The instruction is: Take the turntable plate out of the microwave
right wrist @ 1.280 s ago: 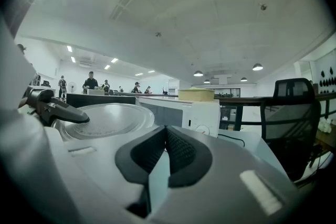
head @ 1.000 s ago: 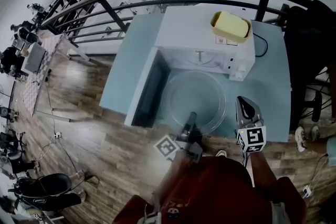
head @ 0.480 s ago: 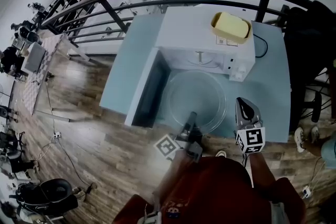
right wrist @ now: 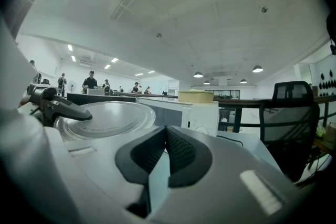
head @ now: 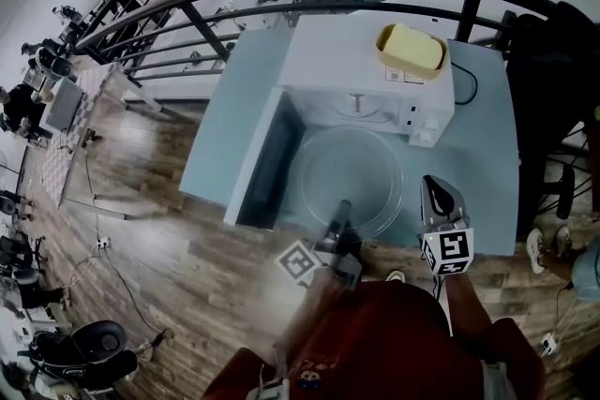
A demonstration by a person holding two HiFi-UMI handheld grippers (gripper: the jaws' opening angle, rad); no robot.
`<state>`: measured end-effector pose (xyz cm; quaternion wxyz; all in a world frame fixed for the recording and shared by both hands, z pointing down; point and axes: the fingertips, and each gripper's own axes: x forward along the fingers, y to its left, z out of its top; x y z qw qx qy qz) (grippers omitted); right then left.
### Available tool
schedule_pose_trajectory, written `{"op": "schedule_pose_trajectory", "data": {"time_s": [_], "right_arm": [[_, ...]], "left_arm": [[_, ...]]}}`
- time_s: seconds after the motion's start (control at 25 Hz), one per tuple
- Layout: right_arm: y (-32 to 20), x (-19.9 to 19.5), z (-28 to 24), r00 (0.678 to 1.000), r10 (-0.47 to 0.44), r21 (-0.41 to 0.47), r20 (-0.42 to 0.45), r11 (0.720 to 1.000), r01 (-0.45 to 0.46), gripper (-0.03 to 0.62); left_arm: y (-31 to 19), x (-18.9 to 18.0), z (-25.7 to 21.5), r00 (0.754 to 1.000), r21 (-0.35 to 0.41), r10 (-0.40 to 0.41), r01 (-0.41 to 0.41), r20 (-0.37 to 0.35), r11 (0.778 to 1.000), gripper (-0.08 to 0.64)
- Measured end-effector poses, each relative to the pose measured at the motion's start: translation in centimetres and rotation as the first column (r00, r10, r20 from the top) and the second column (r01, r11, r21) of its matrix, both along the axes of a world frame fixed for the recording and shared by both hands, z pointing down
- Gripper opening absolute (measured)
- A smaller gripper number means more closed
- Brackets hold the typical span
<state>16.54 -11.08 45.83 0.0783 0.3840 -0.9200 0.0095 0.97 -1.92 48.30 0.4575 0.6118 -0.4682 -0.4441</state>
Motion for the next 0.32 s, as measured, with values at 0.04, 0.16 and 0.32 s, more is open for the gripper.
{"op": "schedule_pose_trajectory", "data": {"time_s": [0.04, 0.16, 0.32], "right_arm": [[0.03, 0.04, -0.11, 1.000, 0.001, 0.001, 0.002, 1.000, -0.001, 0.002], [0.16, 0.15, -0.25, 1.000, 0.002, 0.002, 0.003, 1.000, -0.002, 0.002], [0.36, 0.22, -0.13, 1.000, -0.001, 0.000, 0.004, 1.000, 0.001, 0.002]], "left_arm": [[0.05, 0.03, -0.08, 1.000, -0.002, -0.001, 0.001, -0.003, 1.000, 0.025], [0.18, 0.15, -0.28, 1.000, 0.002, -0.001, 0.001, 0.002, 1.000, 0.025], [0.32, 0.40, -0.11, 1.000, -0.007, -0.006, 0.006, 0.002, 1.000, 0.025]]}}
